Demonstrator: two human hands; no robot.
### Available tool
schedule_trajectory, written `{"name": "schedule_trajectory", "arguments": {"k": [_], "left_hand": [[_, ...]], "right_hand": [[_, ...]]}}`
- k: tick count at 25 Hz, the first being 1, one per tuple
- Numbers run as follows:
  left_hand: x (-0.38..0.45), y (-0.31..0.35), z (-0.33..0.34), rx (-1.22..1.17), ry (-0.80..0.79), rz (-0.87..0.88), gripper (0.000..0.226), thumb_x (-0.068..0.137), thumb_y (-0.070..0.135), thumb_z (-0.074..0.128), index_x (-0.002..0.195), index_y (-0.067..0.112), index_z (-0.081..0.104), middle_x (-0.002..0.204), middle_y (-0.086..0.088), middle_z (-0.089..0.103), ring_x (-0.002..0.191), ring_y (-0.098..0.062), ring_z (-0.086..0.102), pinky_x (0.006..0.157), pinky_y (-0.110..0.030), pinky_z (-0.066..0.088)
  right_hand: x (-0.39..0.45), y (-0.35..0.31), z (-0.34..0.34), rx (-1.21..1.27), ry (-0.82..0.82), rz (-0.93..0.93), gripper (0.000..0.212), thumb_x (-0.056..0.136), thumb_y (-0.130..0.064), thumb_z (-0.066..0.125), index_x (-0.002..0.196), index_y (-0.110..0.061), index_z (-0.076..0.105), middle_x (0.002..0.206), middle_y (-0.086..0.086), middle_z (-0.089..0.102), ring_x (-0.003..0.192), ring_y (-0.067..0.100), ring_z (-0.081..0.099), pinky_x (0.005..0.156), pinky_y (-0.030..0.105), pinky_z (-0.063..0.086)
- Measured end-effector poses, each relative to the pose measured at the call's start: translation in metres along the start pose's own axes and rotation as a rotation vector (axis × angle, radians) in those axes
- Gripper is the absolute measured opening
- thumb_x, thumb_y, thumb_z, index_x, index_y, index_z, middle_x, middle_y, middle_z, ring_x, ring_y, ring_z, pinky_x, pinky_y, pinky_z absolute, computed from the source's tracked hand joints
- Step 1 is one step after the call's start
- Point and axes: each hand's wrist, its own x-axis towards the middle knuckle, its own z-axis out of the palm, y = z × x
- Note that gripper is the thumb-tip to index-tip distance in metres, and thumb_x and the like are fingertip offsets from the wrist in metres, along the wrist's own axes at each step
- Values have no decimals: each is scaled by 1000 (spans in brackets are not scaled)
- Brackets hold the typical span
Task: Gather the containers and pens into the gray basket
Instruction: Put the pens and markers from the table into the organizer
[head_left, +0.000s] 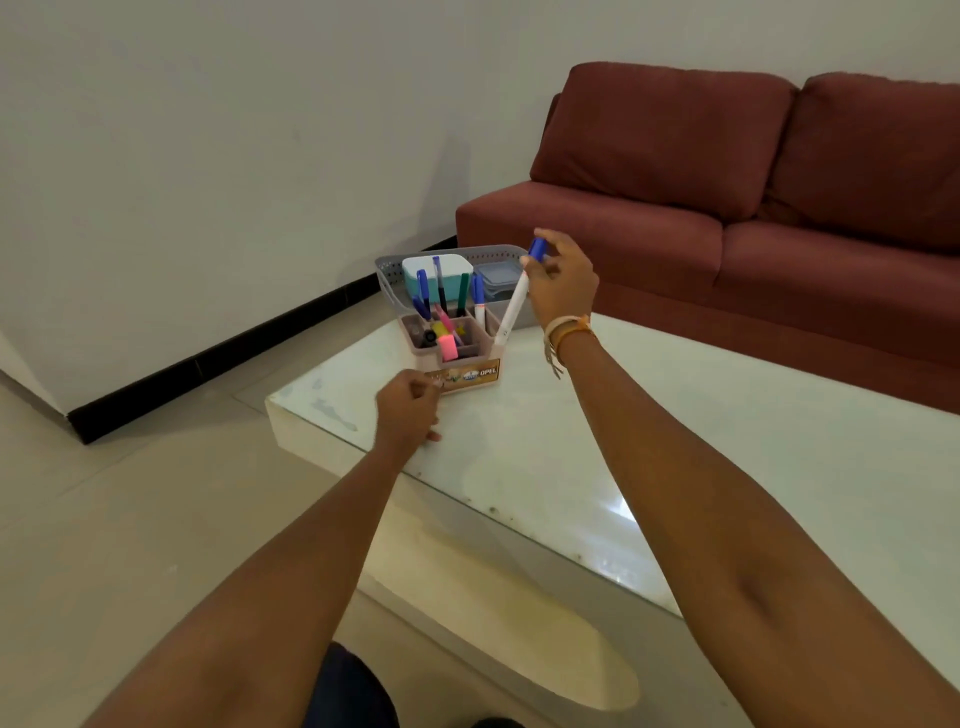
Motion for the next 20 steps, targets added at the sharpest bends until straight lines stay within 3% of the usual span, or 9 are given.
{"name": "schedule_trajectory", "arguments": {"k": [3,5,8,10,13,15,17,20], "left_hand": [[16,-6,-5,44,148,43,33,81,24,74,93,12,46,90,-14,52,69,-26,58,43,-26,53],[21,-9,1,138,198,120,50,73,33,81,99,14,42,99,-9,47,81,-23,54,60,-29,56],[27,-11,4,139,168,92,82,70,41,81,132,15,35,137,-6,38,116,-20,49,94,-35,51],[29,-11,2,210,124,65,100,69,46,80,146,19,22,153,-5,28,136,-24,38,106,-43,41],[27,-10,1,284,46,73,97,75,47,75,150,19,19,155,-5,32,139,-26,37,108,-43,38],[24,-10,1,284,6,125,86,78,46,72,146,20,27,145,-3,48,128,-25,50,98,-36,45],[22,-10,-1,280,-25,158,81,78,45,73,144,21,31,136,-1,56,121,-22,57,89,-28,46],[20,-14,-2,404,-83,185,85,80,45,71,149,24,25,136,1,56,118,-21,58,88,-26,46]], "right_hand": [[18,-9,22,-9,-15,-100,36,86,-12,67,121,-13,61,104,10,72,89,23,70,87,35,58],[22,-2,38,-65,-72,-105,36,88,-13,65,123,-11,59,108,12,71,94,24,69,90,33,57],[17,14,51,-163,-210,-30,35,89,-16,63,124,-12,59,110,13,70,100,25,66,92,34,55],[7,24,53,-195,-299,18,34,91,-16,61,124,-12,59,114,13,68,107,27,63,94,35,52],[-14,31,49,-143,-279,85,40,95,-18,53,134,-13,51,130,12,61,118,27,58,98,36,49],[-28,38,46,-46,-265,260,49,96,-17,48,144,-16,39,142,11,50,126,29,51,103,40,46],[-37,46,47,-20,-341,458,48,96,-17,45,144,-16,39,144,11,48,126,31,49,103,40,43],[-34,54,45,-66,-336,551,35,98,-20,39,124,-7,59,125,16,61,97,26,54,75,30,49]]}}
